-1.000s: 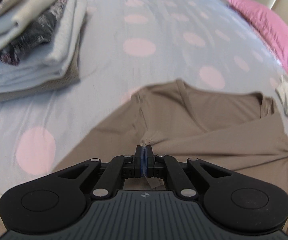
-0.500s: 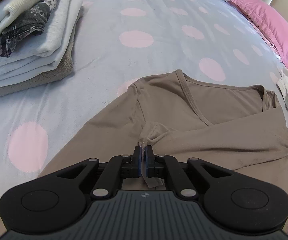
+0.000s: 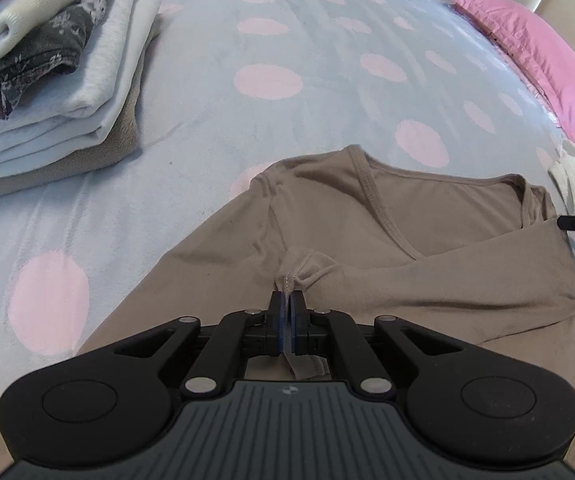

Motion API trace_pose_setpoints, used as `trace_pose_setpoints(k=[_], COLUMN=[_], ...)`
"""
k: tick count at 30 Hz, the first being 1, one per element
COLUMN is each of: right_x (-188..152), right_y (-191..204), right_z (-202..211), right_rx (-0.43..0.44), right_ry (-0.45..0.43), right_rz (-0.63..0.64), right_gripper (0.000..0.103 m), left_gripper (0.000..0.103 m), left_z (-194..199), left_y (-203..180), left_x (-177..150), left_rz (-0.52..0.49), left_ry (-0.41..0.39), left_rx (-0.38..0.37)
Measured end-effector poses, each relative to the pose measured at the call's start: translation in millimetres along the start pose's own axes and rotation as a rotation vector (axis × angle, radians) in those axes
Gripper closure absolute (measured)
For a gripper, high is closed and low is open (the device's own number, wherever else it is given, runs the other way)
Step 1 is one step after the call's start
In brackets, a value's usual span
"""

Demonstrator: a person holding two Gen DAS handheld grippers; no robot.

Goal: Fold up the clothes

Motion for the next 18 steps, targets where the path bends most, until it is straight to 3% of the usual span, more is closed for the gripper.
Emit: trace_pose_setpoints(k=[2, 4, 9, 13, 18], right_x=[8.2, 14.3, 11.8, 6.0, -15.6], right_y=[-3.3, -5.6, -7.0, -7.7, 3.9], right_z=[8.4, 12.3, 5.6, 13.6, 35.8], right_rx=[-0.106, -0.134, -0.091, -0.089, -0.075], right_ry=[-0.042, -0.068, -0.033, -0.032, 0.007], right_rz=[0.065, 0.093, 0.086, 0.077, 0.136], right_gripper=[0.102, 0.102, 0.1, 0.086, 0.082], left_gripper=[0.102, 0.102, 0.102, 0.101, 0.088], left_z=[1.4, 1.3, -2.2, 2.1, 11.1], left_y=[-3.9, -9.4, -10.1, 0.4, 6.9], left_x=[2.2, 3.2, 3.5, 9.6, 11.3], left_rz=[-0.001, -0.009, -0.02, 0.029, 0.053], left_ry=[-0.017, -0.023, -0.028, -0.05, -0.06], left_rx=[-0.025, -0.029, 0.011, 0.021, 0.014])
Point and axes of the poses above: each gripper's, at about its wrist camera, not at the fingertips, and z roughly against the way its jaws point, y to its left, x to its top, the point moved 9 cm from there along -z, roughly the way its jaws point, and after that the axes turned 11 degrees about x, right-handed, at the moved point
